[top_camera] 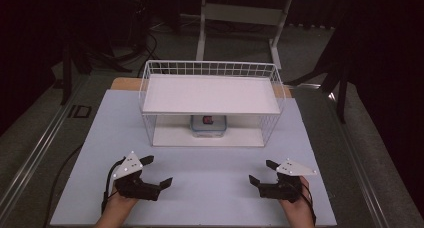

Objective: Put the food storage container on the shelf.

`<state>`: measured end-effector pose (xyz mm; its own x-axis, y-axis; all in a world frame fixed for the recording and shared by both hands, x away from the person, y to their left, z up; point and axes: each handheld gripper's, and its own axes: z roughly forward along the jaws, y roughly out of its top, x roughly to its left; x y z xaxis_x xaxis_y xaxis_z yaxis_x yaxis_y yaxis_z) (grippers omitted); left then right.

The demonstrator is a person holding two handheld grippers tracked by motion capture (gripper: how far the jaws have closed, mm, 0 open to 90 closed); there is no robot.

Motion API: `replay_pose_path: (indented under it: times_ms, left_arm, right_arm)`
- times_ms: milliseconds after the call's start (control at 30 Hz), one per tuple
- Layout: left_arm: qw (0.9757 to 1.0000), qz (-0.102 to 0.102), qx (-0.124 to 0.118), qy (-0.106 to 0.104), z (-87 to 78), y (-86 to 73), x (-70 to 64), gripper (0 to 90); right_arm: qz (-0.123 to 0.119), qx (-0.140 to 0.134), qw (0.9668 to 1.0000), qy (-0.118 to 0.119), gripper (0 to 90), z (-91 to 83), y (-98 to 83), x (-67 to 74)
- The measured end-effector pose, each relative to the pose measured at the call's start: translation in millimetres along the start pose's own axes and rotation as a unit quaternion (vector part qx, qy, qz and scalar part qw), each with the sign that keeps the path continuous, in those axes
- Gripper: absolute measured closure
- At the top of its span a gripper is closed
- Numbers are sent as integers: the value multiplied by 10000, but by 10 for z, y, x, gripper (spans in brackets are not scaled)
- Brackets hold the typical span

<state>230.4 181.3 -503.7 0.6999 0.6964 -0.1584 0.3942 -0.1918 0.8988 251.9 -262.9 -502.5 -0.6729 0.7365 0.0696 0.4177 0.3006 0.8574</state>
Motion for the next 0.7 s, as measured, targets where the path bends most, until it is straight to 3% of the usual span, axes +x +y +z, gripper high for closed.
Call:
replay_pose_path:
  times_ms: [433, 700]
  left_arm:
    - [9998, 49, -143, -90, -4, 12, 25, 5]
    - [9997, 10, -249, -51, -80, -11, 48, 5]
  right_arm:
    - [-54, -21, 9999, -92, 150, 135, -62, -149]
    - [-236, -250, 9993, 122, 150, 156, 14, -129]
